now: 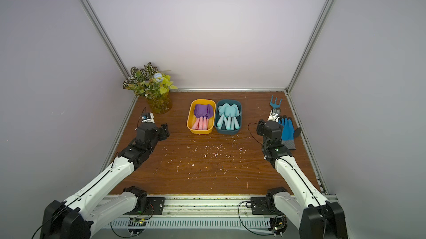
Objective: Sort the small shovels by color and place them into the storage box
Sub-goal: Reset both arms
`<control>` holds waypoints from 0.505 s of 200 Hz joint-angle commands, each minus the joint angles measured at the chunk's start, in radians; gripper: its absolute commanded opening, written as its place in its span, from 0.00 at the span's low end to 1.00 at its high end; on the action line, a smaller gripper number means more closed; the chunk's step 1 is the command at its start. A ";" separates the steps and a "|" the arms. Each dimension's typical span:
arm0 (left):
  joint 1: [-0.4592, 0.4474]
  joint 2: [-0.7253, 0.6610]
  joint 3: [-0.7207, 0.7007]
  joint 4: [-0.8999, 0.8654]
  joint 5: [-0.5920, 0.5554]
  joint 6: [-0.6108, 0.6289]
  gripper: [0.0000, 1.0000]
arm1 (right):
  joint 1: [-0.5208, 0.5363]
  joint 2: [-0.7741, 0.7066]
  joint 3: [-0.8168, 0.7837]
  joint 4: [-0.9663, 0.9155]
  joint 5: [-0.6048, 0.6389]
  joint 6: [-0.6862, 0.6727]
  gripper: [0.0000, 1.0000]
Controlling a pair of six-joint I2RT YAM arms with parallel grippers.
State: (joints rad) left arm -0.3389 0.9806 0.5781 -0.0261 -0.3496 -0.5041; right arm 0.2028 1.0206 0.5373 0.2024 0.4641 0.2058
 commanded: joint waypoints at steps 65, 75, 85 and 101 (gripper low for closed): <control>0.008 -0.059 -0.333 0.624 -0.352 0.152 0.77 | -0.058 0.324 -0.327 0.928 0.028 -0.163 0.75; 0.009 -0.063 -0.387 0.742 -0.379 0.208 0.77 | -0.067 0.366 -0.370 1.060 0.011 -0.171 0.75; 0.013 -0.047 -0.440 0.879 -0.395 0.274 0.77 | -0.078 0.445 -0.411 1.224 -0.053 -0.191 0.74; 0.016 0.019 -0.492 1.081 -0.418 0.404 0.77 | -0.073 0.523 -0.423 1.318 -0.128 -0.228 0.72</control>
State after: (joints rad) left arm -0.3378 0.9401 0.1490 0.6735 -0.6743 -0.3099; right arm 0.1333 1.4509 0.1394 1.1709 0.4526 0.0597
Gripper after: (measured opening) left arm 0.773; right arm 0.736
